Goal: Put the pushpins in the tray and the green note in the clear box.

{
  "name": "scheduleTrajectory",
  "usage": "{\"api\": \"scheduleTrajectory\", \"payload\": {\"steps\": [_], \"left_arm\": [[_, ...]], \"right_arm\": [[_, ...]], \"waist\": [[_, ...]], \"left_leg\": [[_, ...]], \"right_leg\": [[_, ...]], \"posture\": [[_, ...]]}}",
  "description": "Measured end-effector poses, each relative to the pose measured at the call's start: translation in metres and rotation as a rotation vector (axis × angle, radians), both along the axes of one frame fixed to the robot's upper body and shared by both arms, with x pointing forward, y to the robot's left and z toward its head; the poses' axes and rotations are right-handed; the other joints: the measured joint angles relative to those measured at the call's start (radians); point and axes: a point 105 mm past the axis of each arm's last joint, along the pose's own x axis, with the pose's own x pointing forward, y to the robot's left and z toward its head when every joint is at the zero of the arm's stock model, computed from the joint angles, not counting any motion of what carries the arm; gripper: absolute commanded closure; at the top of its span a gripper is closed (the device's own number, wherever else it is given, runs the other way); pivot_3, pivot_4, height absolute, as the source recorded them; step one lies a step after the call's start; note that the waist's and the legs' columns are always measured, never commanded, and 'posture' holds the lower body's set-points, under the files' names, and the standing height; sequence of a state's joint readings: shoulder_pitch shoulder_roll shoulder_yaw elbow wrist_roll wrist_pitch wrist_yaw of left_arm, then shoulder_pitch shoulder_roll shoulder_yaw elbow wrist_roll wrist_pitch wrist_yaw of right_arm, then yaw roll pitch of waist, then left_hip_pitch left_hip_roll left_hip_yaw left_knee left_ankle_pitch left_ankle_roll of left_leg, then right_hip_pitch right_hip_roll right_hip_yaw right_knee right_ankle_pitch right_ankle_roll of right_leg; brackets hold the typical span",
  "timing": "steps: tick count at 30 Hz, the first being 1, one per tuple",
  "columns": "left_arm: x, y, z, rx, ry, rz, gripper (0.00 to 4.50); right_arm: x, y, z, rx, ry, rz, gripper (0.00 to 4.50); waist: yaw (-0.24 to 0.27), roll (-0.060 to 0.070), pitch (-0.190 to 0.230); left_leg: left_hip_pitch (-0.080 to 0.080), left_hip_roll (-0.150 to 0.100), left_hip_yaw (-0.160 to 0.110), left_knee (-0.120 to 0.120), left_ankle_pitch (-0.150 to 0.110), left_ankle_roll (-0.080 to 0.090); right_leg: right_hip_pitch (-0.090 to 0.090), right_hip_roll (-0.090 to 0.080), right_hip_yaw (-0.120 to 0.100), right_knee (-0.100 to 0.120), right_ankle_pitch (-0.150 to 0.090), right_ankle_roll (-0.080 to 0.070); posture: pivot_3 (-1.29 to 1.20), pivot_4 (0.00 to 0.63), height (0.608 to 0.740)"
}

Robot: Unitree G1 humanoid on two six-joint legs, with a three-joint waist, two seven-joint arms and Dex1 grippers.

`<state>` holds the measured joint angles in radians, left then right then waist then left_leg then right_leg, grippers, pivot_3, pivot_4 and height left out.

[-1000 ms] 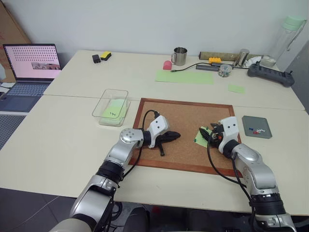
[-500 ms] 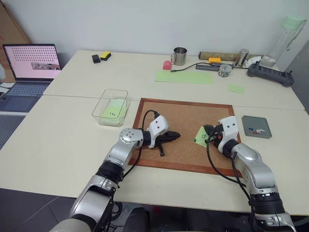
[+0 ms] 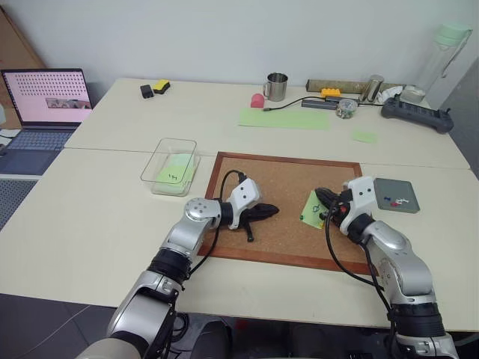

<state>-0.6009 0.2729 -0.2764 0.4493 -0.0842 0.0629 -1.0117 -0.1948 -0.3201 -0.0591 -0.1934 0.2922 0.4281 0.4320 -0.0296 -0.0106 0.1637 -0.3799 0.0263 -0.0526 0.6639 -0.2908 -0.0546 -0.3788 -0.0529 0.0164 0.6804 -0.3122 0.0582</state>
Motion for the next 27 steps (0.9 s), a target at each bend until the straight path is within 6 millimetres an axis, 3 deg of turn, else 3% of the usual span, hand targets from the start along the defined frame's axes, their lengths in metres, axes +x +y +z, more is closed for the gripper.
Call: {"api": "scheduleTrajectory", "payload": {"steps": [8, 13, 16, 19, 22, 27], "left_arm": [[0.0, -0.001, 0.0, 0.009, -0.005, -0.002, 4.5], [0.0, -0.001, 0.0, 0.01, -0.007, -0.003, 4.5], [-0.001, -0.001, 0.0, 0.01, -0.007, -0.003, 4.5], [-0.002, -0.002, 0.0, 0.01, -0.003, -0.007, 4.5], [-0.002, -0.001, 0.0, 0.011, -0.002, -0.008, 4.5], [-0.002, -0.001, 0.0, 0.012, -0.001, -0.004, 4.5]], "right_arm": [[-0.005, 0.004, 0.016, 0.03, -0.041, 0.032, 4.48], [-0.003, -0.009, 0.021, 0.028, -0.059, -0.014, 4.48], [0.006, -0.036, 0.033, 0.037, -0.097, -0.152, 4.48], [0.02, -0.088, 0.036, -0.034, -0.095, -0.389, 4.48], [0.023, -0.125, 0.028, -0.056, -0.047, -0.525, 4.48], [0.028, -0.152, 0.009, -0.025, 0.052, -0.617, 4.48]], "waist": [[0.0, 0.0, 0.0], [0.0, 0.0, 0.0], [0.001, 0.0, 0.0], [0.001, 0.0, 0.0], [0.001, 0.0, 0.0], [0.0, 0.001, -0.001]], "left_leg": [[0.0, 0.0, 0.0, 0.0, 0.0, 0.0], [0.0, 0.0, 0.0, 0.0, 0.0, 0.0], [0.0, 0.0, 0.0, 0.0, 0.0, 0.0], [0.0, 0.0, 0.0, 0.0, 0.0, 0.0], [0.0, 0.0, 0.0, -0.001, 0.0, 0.0], [0.0, 0.0, 0.001, -0.001, 0.0, 0.0]], "right_leg": [[0.0, 0.0, 0.0, 0.0, 0.0, 0.0], [0.0, 0.0, 0.0, 0.0, 0.0, 0.0], [0.0, 0.0, 0.0, 0.0, 0.0, 0.0], [0.0, 0.0, 0.0, 0.0, 0.0, 0.0], [0.0, 0.0, 0.0, -0.001, 0.0, 0.0], [0.0, 0.0, 0.001, 0.0, 0.0, 0.0]], "posture": [[0.0, 0.15, 0.74], [0.0, 0.15, 0.74], [0.0, 0.15, 0.74], [0.0, 0.15, 0.74], [0.0, 0.15, 0.74], [0.0, 0.15, 0.74]]}}
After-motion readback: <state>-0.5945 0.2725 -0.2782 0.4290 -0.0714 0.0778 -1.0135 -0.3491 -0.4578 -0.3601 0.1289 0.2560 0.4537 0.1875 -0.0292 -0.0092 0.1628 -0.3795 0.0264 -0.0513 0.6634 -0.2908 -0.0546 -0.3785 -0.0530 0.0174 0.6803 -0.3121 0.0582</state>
